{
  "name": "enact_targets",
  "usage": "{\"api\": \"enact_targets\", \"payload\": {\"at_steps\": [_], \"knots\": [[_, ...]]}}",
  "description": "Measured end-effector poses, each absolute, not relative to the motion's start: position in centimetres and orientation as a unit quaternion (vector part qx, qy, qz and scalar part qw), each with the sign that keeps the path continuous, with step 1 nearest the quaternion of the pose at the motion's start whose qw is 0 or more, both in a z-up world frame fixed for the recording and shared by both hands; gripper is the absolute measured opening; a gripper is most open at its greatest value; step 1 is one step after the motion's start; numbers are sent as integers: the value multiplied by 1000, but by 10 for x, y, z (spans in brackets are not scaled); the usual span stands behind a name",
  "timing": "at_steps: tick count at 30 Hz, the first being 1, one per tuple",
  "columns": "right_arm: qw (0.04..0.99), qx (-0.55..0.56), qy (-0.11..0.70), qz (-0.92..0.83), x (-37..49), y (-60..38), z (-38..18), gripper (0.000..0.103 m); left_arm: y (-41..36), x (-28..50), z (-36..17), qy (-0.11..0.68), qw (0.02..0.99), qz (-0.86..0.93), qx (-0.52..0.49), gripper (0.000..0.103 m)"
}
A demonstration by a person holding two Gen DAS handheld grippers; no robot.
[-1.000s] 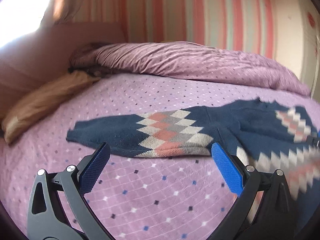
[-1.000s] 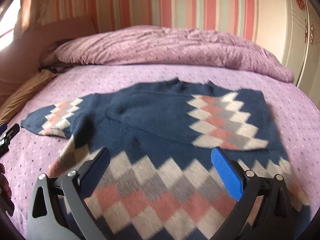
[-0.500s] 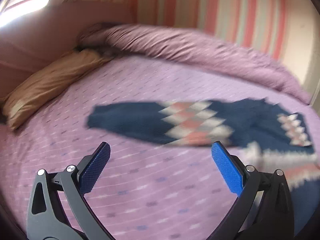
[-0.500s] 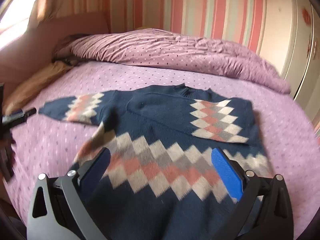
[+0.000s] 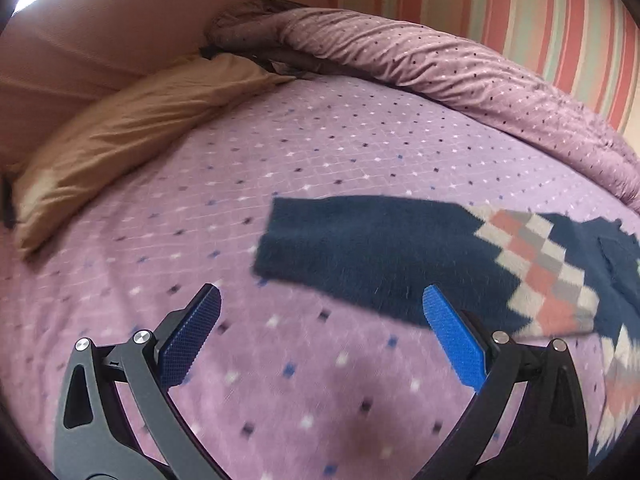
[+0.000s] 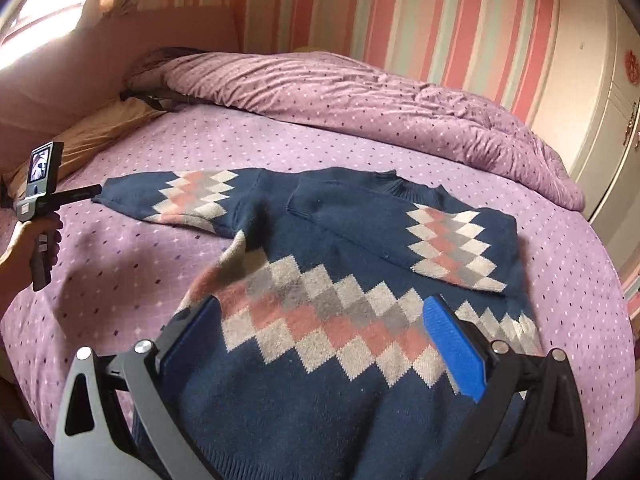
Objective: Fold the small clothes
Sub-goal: 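Open the right tool to release the cuff and withdraw it, then grasp the other sleeve cuff with the left tool and fold it across the body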
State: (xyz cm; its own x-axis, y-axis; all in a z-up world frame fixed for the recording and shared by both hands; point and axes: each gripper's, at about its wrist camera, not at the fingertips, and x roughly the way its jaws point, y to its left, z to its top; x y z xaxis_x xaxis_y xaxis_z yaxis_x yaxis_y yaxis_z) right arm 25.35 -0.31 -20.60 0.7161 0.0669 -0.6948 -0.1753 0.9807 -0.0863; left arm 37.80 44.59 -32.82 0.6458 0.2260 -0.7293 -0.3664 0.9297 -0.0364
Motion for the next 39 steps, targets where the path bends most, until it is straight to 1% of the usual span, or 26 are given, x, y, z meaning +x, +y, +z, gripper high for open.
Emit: {"api": "enact_targets", "payload": {"at_steps": [5, 11, 12, 13, 15, 16, 17, 18, 19, 20, 21, 22, 26, 28, 32, 39], "knots": [[924, -67, 373, 55, 275, 8, -210, 101, 466, 403, -351, 398, 897, 165, -103, 100], [921, -73, 377, 62, 291, 30, -218, 101, 494, 416, -364, 403, 891, 149, -145, 99], [922, -72, 375, 64, 293, 34, -219, 101, 497, 418, -367, 411, 887, 143, -153, 95], [922, -70, 374, 68, 294, 38, -220, 101, 497, 421, -370, 419, 885, 133, -156, 87], [922, -64, 375, 69, 296, 41, -223, 101, 494, 426, -373, 422, 885, 128, -149, 85], [922, -62, 376, 70, 298, 42, -224, 101, 492, 427, -373, 424, 884, 132, -144, 83], [921, -60, 378, 72, 299, 44, -226, 101, 491, 427, -373, 425, 884, 132, -144, 79], [921, -61, 378, 74, 299, 45, -227, 101, 491, 429, -373, 426, 883, 130, -145, 68], [921, -64, 377, 75, 299, 47, -228, 101, 490, 430, -373, 428, 883, 127, -145, 55], [921, -65, 377, 75, 299, 47, -228, 101, 489, 430, -372, 428, 883, 126, -145, 46], [921, -67, 376, 76, 299, 48, -228, 101, 486, 431, -370, 427, 885, 120, -146, 28], [921, -68, 376, 75, 300, 47, -228, 101, 484, 432, -369, 427, 885, 115, -145, 19], [922, -60, 375, 69, 301, 40, -227, 101, 475, 432, -361, 420, 890, 121, -127, 13], [922, -59, 376, 69, 301, 37, -225, 101, 475, 428, -354, 410, 893, 126, -132, 12], [925, -55, 369, 68, 299, 29, -219, 101, 464, 426, -330, 397, 903, 128, -105, 11], [931, -24, 360, 55, 297, -1, -209, 101, 422, 431, -267, 368, 920, 122, -62, 10]]}}
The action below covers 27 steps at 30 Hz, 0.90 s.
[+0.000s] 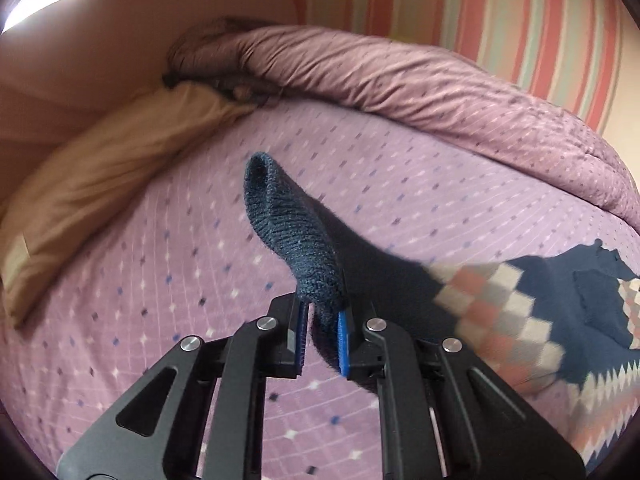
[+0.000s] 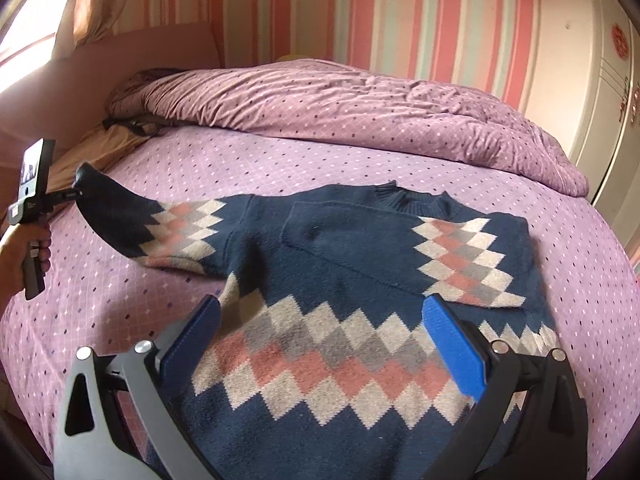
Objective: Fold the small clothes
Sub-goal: 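Grasp the other sleeve cuff with the left tool and fold it across the body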
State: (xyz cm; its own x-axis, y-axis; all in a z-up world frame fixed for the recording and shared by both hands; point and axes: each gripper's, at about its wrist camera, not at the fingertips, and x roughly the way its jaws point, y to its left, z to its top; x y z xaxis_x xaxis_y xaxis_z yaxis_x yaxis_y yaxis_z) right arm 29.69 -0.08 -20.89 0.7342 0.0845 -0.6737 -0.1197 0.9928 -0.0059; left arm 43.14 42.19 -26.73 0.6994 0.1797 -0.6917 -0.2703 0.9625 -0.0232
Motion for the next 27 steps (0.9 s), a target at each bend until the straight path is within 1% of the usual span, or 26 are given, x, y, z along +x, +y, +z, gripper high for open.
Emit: {"api": "enact_targets", "payload": {"at_steps": [4, 10, 13, 16, 27], "knots": [[932, -25, 358, 41, 299, -22, -202, 101, 377, 436, -236, 353, 928, 113, -28, 10], [936, -10, 351, 25, 304, -60, -186, 101, 299, 435, -209, 345, 934, 91, -6, 10], [934, -8, 357, 9, 307, -83, -181, 101, 254, 436, -205, 350, 934, 70, 15, 10], [938, 7, 346, 5, 306, -107, -171, 101, 210, 439, -202, 354, 933, 55, 28, 10], [939, 40, 341, 2, 300, -180, -167, 101, 55, 469, -195, 361, 932, 12, 34, 10]]}}
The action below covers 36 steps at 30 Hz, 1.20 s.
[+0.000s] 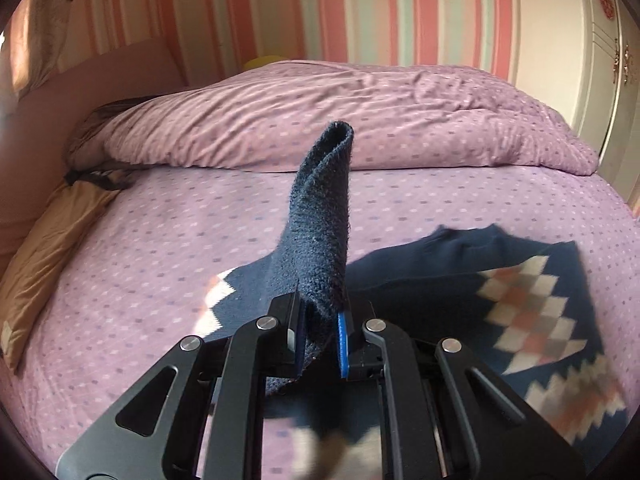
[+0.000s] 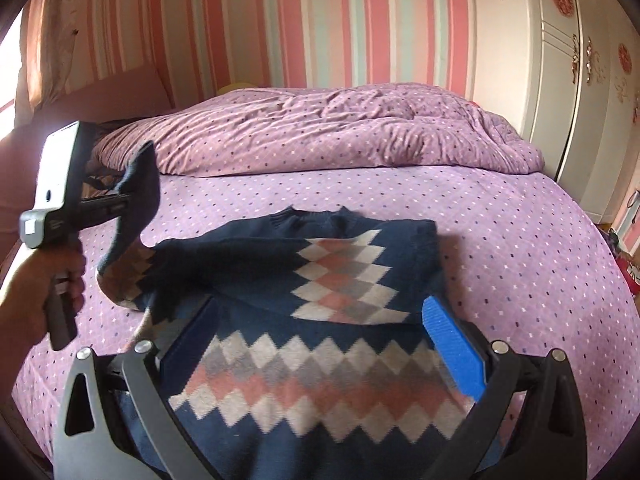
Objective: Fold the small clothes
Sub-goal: 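Grasp the other sleeve cuff with the left tool and fold it across the body, then open the left tool to release the cuff onto the sweater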
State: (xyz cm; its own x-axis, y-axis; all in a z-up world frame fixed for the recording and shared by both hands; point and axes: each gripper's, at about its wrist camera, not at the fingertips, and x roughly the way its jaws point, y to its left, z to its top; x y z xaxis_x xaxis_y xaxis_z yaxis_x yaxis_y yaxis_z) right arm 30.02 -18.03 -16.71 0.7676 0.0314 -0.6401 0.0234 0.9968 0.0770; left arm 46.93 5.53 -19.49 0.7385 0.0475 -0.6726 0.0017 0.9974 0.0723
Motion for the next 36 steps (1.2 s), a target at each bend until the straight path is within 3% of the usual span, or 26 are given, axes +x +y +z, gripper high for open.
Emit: {"api": "enact_targets", "payload": {"at_steps": [15, 29, 30, 32, 33, 34, 36], "knots": [[933, 61, 352, -35, 301, -291, -199, 101, -131, 496, -247, 381, 922, -52, 44, 10], [936, 49, 343, -57, 312, -349, -208, 101, -210, 499, -300, 409, 911, -40, 33, 13], [936, 51, 343, -60, 314, -352, -208, 101, -214, 500, -307, 415, 908, -33, 33, 21], [935, 56, 344, -59, 318, -357, -208, 101, -220, 499, -313, 418, 908, -31, 22, 54], [936, 58, 342, -58, 317, -358, -207, 101, -226, 497, -316, 413, 910, -26, 23, 82], [936, 58, 341, -58, 318, -359, -207, 101, -229, 495, -315, 405, 914, -24, 25, 88], [936, 58, 342, -54, 317, -358, -208, 101, -240, 490, -313, 393, 918, -33, 31, 89]]}}
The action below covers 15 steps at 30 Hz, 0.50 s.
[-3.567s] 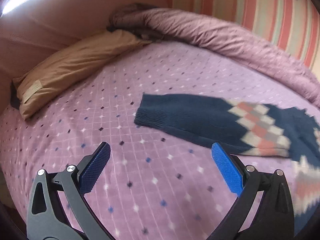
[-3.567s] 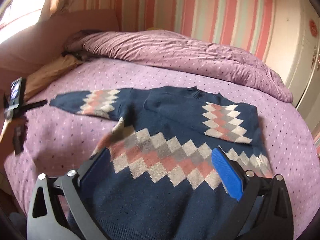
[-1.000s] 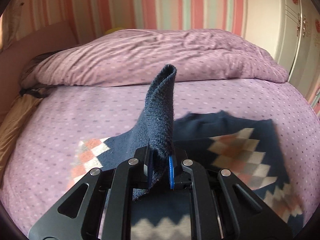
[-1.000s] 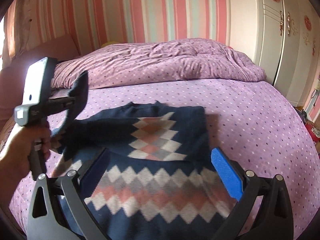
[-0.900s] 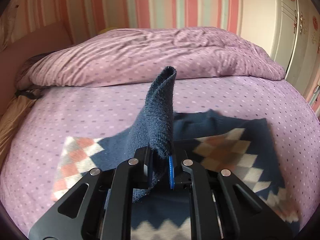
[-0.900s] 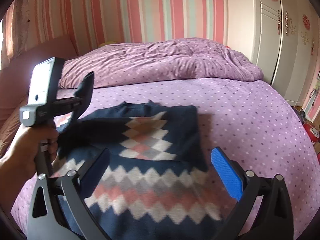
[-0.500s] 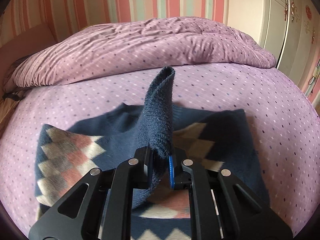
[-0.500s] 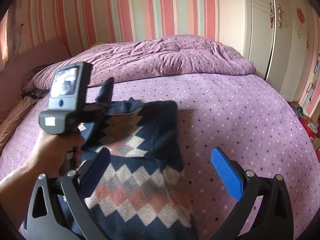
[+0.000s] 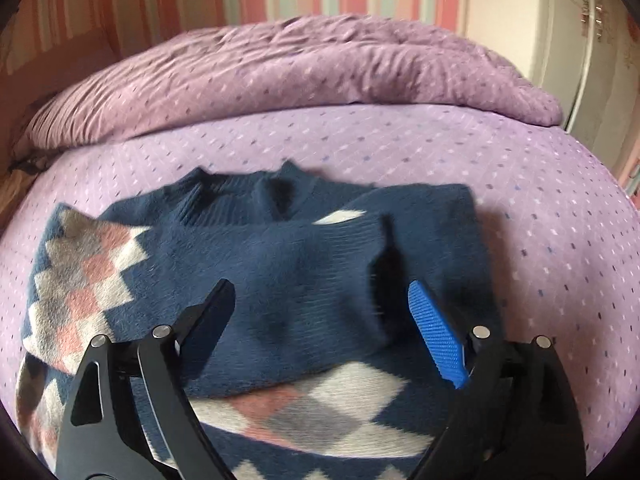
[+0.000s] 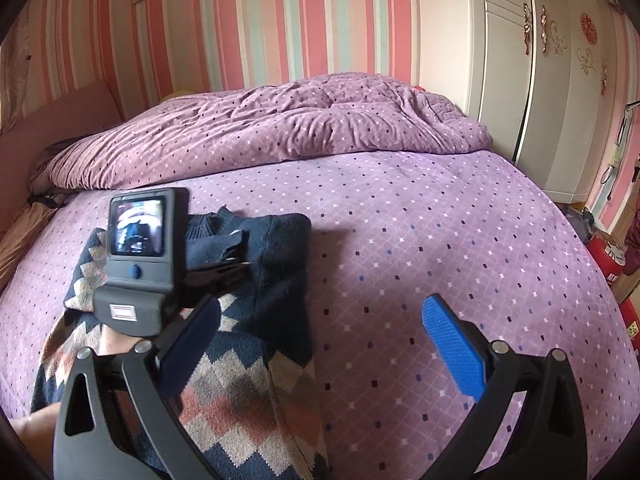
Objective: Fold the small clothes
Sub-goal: 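Open the left tool to release the cuff onto the sweater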
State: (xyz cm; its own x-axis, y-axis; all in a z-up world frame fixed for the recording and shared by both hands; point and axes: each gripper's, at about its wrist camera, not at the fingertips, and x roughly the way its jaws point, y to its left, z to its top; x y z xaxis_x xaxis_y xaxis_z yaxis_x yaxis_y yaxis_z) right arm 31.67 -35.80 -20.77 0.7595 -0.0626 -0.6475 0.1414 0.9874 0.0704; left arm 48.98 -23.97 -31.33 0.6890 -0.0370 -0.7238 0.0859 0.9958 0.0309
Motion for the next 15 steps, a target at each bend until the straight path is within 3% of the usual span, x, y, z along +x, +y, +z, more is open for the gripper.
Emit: {"api": "enact_targets", "payload": {"at_steps": [8, 15], "knots": [[936, 58, 343, -55, 314, -356, -212, 101, -212, 494, -301, 379, 924, 20, 39, 90], [933, 61, 351, -48, 321, -347, -219, 101, -177, 510, -326, 419, 907, 17, 42, 87]]}}
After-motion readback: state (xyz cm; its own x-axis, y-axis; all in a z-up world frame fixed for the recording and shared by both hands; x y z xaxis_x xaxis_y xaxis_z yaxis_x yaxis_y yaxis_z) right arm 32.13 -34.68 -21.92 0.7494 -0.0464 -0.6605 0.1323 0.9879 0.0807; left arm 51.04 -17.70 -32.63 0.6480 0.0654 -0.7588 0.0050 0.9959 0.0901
